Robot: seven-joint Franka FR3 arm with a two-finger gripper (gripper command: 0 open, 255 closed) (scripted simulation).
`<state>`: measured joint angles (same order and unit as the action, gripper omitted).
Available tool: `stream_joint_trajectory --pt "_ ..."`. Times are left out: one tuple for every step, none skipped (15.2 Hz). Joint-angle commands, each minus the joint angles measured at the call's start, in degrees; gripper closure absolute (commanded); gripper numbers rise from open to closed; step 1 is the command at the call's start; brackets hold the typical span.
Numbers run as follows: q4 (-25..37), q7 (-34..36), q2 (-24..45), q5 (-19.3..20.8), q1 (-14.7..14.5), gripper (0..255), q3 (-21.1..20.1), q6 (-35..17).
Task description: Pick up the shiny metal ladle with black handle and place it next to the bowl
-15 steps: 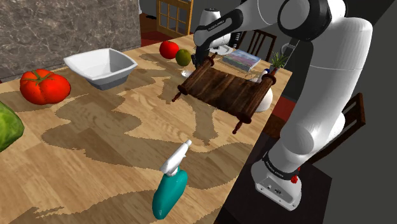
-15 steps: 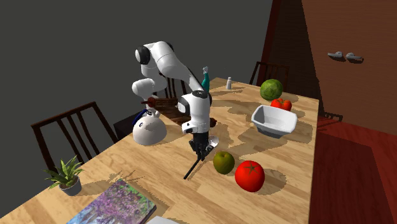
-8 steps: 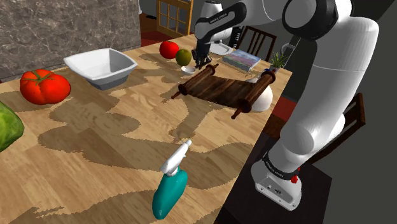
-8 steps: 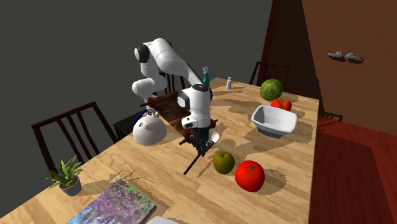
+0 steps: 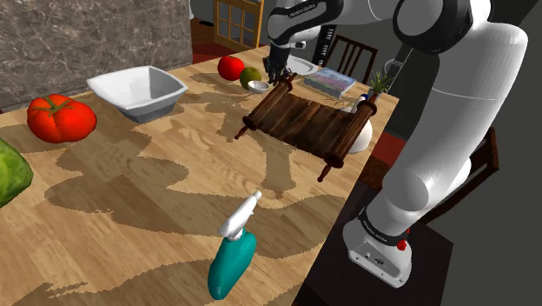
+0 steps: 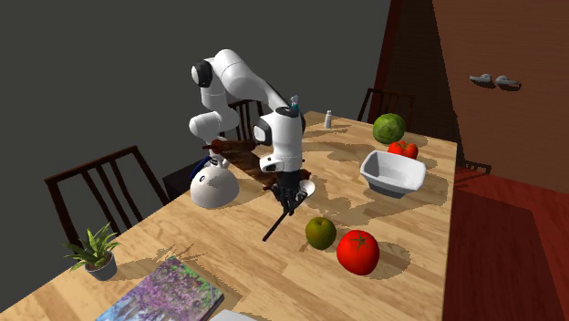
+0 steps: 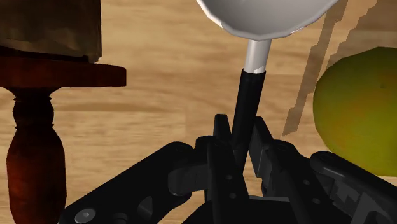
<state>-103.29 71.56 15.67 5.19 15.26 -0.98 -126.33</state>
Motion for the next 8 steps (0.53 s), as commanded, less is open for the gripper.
stream_joint_trajectory --pt "0.86 -0.23 -0.57 -0.12 0.06 255 0.00 1.44" --pt "1.30 -0.29 -0.82 -0.16 0.06 255 -0.01 2.12" --pt "1.76 -0.35 -1.05 -0.20 0.06 255 -0.03 2.82" --pt "2.23 -0.41 -1.28 -0.24 0.06 255 -0.04 3.51" --pt "2.71 -0.47 -1.50 -0.28 0.06 255 -0.05 4.21" --pt "3.21 -0.53 -1.70 -0.32 0.06 255 -0.05 4.91" --pt "3.72 -0.58 -1.90 -0.35 0.06 255 -0.06 5.61" --pt "4.25 -0.64 -2.08 -0.39 0.05 255 -0.07 6.32"
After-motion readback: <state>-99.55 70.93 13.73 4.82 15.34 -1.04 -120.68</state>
